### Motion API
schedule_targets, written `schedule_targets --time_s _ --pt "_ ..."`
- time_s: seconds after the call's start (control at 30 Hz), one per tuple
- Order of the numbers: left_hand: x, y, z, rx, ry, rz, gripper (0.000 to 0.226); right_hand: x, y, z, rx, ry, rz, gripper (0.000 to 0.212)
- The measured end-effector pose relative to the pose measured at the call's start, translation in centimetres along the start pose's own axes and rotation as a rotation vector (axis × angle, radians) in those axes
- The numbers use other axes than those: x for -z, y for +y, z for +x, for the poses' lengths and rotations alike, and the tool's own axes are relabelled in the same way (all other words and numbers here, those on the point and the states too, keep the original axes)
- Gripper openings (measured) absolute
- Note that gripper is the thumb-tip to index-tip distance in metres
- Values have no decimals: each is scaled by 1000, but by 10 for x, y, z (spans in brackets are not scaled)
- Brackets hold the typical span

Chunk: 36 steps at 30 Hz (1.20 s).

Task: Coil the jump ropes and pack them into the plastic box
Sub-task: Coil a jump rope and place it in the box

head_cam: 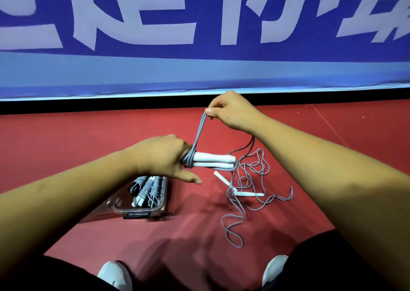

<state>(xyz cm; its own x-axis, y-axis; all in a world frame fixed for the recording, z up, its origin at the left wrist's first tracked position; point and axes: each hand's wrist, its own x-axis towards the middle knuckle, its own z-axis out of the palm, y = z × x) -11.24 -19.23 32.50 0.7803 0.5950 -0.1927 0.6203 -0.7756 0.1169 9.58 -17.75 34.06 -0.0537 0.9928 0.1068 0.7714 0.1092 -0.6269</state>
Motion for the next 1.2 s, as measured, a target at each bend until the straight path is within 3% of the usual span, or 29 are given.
schedule_targets --time_s 0.07,0.23,0.37,0.47,0.63,0.8,0.93,1.03,1.2 --pt "5 4 -2 -1 98 -168 57 -7 3 0 -20 -18 51 22" --pt "15 0 -4 127 303 -431 35 -25 8 -11 -154 -237 238 43" --pt "17 -16 0 252 441 -625 26 -43 -2 -22 -305 -342 339 7" --pt "20 -31 1 259 477 -721 34 -49 -12 -25 -296 -410 351 10" --pt "18 -52 4 346 437 -602 22 -53 -28 -34 -179 -408 310 22" --pt "14 -56 5 390 360 -293 26 -45 -35 -37 -39 -362 113 16" --pt "10 -51 5 411 240 -188 26 -37 -42 -39 36 -366 33 18" --pt "6 -43 5 391 163 -76 41 -30 -43 -37 80 -288 57 15" --pt "13 -26 7 234 21 -61 31 -19 -41 -29 152 -122 32 18"
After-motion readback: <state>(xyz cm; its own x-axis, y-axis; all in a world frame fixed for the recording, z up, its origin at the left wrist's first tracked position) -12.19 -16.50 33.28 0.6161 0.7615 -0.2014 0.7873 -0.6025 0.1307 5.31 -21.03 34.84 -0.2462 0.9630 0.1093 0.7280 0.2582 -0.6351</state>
